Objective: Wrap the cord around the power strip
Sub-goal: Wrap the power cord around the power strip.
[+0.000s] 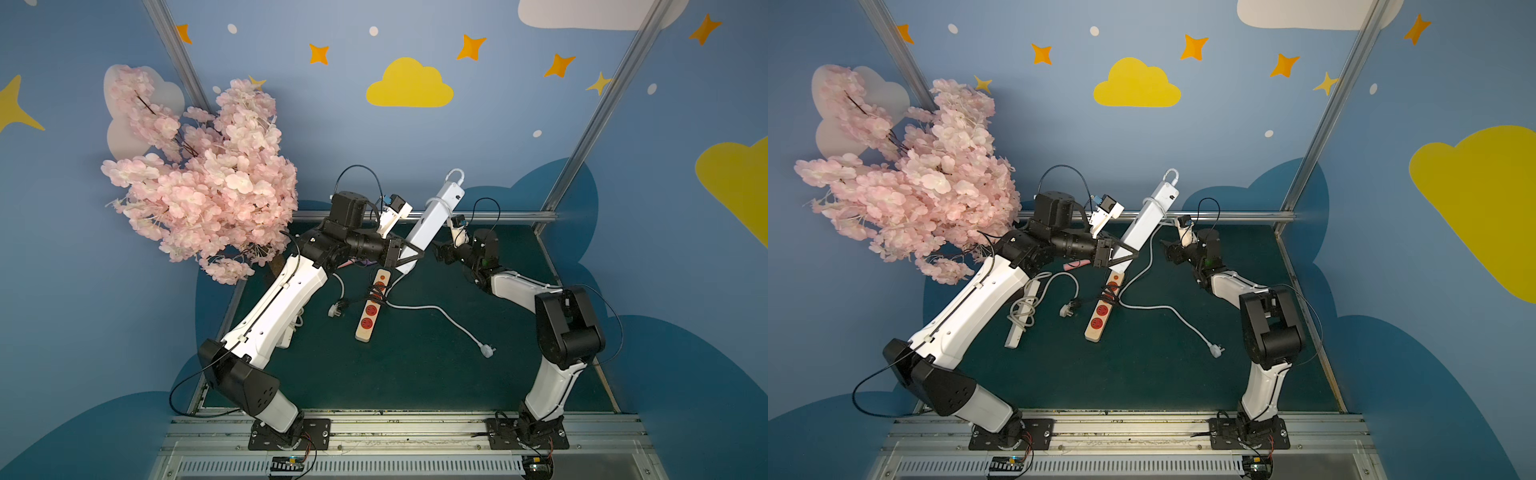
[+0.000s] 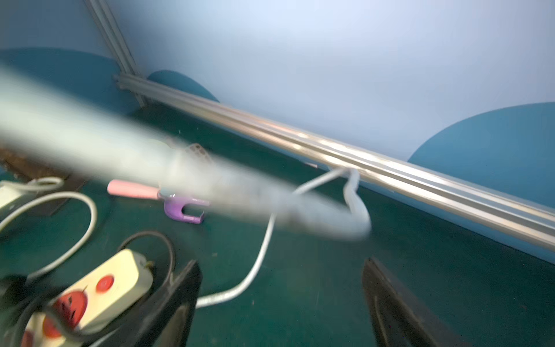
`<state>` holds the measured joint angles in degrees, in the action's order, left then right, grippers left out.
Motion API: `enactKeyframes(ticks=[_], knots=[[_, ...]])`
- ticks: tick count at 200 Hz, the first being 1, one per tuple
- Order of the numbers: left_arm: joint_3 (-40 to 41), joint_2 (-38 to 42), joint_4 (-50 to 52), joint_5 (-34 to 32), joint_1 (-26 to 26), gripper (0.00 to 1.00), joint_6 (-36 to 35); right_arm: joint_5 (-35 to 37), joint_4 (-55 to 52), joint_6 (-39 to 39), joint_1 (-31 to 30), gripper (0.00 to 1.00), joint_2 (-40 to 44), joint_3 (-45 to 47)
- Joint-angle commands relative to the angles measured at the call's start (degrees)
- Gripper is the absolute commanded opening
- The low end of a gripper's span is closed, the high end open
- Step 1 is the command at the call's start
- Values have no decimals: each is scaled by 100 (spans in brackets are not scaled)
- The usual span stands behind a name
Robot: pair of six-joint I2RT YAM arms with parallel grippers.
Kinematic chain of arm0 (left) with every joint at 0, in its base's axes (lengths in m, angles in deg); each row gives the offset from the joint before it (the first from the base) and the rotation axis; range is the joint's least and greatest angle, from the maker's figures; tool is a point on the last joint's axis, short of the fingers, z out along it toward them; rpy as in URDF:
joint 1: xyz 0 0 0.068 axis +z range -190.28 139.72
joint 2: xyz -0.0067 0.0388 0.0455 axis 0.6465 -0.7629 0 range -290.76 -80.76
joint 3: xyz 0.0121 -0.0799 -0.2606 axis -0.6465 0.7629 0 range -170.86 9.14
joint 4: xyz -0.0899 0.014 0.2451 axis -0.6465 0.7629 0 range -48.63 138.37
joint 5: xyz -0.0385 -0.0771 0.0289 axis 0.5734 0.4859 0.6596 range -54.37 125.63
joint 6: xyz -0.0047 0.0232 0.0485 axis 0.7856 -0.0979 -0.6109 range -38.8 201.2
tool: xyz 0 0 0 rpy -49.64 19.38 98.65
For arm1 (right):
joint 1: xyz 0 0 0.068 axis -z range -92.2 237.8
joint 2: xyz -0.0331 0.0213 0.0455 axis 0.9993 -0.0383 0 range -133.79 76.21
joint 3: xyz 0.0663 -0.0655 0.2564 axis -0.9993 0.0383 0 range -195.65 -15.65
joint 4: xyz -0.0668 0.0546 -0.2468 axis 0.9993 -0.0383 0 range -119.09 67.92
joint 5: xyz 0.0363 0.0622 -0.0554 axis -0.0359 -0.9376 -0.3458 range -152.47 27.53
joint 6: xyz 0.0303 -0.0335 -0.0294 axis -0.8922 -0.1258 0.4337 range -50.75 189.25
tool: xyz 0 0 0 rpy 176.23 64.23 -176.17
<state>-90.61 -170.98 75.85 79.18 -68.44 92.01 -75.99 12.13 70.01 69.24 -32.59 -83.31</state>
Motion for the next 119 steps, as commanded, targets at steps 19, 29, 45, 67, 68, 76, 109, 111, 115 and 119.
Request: enactKeyframes(ticks=[19, 29, 45, 67, 68, 76, 109, 111, 115, 119], knots=[[-256, 193, -3, 166, -27, 3, -93, 1267, 1755, -64, -119, 85, -421, -221], [-265, 210, -3, 171, -32, 3, -79, 1528, 2027, 28, -150, 85, -476, -200], [-256, 232, -11, 162, -40, 3, -49, 1725, 2361, 192, -151, 84, -567, -233], [-213, 276, -113, 206, -42, 3, 35, 1465, 2475, 191, -68, 75, -725, -460], [-213, 276, -119, 202, -45, 3, 44, 1457, 2471, 194, -68, 75, -732, -464], [-220, 284, -154, 198, -37, 3, 74, 1400, 2433, 218, -69, 67, -772, -536], [-204, 302, -521, 75, 105, 3, 272, 1063, 2291, 434, -136, 19, -498, -70], [-203, 302, -550, 57, 123, 3, 295, 1045, 2263, 452, -149, 17, -455, -14], [-203, 294, -603, 14, 169, 3, 322, 1025, 2175, 509, -182, 12, -345, 111], [-203, 281, -662, -29, 224, 3, 363, 1012, 2075, 591, -225, 8, -240, 237]])
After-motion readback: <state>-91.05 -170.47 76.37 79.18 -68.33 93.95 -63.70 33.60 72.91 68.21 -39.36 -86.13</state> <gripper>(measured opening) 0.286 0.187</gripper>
